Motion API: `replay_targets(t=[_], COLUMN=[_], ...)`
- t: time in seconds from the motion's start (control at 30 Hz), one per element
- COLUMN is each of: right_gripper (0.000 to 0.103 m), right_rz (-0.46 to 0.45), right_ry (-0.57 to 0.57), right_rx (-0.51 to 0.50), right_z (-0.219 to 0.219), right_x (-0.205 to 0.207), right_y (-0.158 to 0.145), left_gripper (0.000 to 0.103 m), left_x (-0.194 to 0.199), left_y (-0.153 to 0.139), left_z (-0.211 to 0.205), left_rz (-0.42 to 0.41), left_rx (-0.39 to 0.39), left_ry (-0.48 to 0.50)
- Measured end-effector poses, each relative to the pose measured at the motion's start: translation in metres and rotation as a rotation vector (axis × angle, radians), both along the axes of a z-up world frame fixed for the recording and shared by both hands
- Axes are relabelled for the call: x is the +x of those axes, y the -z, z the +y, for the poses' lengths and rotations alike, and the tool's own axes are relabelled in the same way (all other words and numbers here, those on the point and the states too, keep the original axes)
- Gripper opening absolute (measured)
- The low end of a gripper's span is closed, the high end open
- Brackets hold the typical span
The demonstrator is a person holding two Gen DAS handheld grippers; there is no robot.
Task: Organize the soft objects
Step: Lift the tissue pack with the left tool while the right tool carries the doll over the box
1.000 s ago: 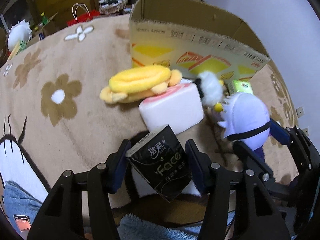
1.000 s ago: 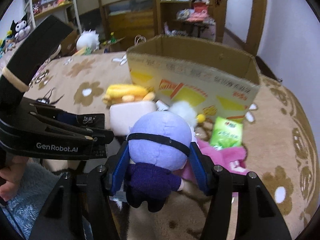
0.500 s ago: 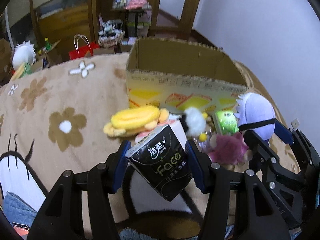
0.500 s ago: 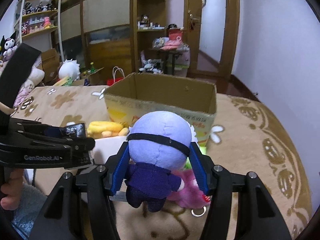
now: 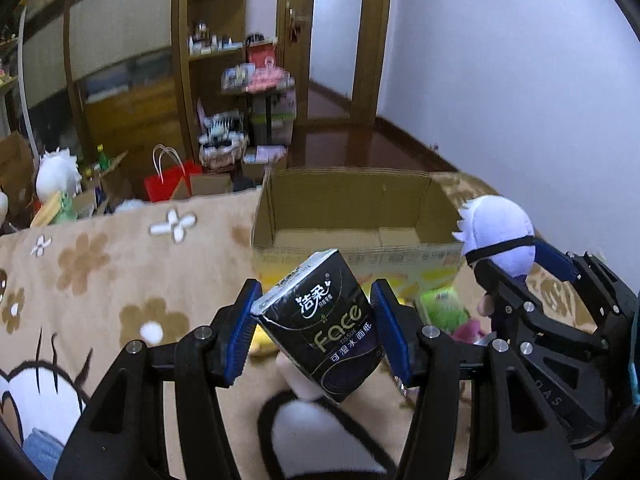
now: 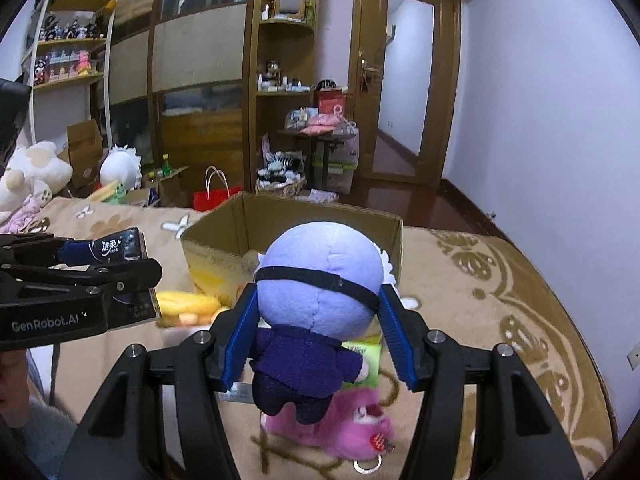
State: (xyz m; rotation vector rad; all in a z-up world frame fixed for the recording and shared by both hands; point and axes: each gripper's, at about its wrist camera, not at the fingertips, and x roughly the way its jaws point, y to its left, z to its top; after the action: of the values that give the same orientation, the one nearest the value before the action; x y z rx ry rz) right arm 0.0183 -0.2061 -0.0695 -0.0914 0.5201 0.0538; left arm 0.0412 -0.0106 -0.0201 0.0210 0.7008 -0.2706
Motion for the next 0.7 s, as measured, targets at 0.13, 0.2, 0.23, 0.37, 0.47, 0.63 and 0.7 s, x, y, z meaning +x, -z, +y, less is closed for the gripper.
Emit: replay_targets(t=[0.13, 0.2, 0.23, 0.37, 0.47, 0.63, 0.7], right_gripper=[0.062, 0.062, 0.062, 0.062, 0.062, 0.062, 0.062], right_rz=[-0.024, -0.043, -0.05, -0.067, -0.074, -0.079, -0.08], right_ry=[-0.001, 0.007, 0.01, 0.019, 0.031, 0.051, 0.053], right_rx=[-0.004, -0.014, -0.018, -0.025, -0.028, -0.028, -0.027], right_z=[-0.001, -0.001, -0.002, -0.006, -0.01, -0.017, -0.021], right_x=[0.008, 0.014, 0.017, 0.029, 0.036, 0.05, 0.053], right_y=[-0.008, -0.012, -0.014, -0.017, -0.016, -0.017, -0.015], left_gripper=[0.055, 0.055, 0.055, 0.055, 0.055, 0.055, 0.055], left_x=[0.009, 0.016, 0.019, 0.033, 0.044, 0.064, 0.071], left_y=[-0.012, -0.018, -0.021, -0.026, -0.029, -0.029, -0.029], left_z=[-0.004, -0.007, -0.009, -0.014, -0.019, -0.03, -0.033], left_rz=[-0.052, -0.078, -0.091, -0.121, -0.146, -0.164, -0.171], left_rx=[0.014, 0.029, 0.036, 0.036, 0.045, 0.055, 0.058], left_ry=[-0.004, -0.002, 0.0, 0.003, 0.003, 0.026, 0.034])
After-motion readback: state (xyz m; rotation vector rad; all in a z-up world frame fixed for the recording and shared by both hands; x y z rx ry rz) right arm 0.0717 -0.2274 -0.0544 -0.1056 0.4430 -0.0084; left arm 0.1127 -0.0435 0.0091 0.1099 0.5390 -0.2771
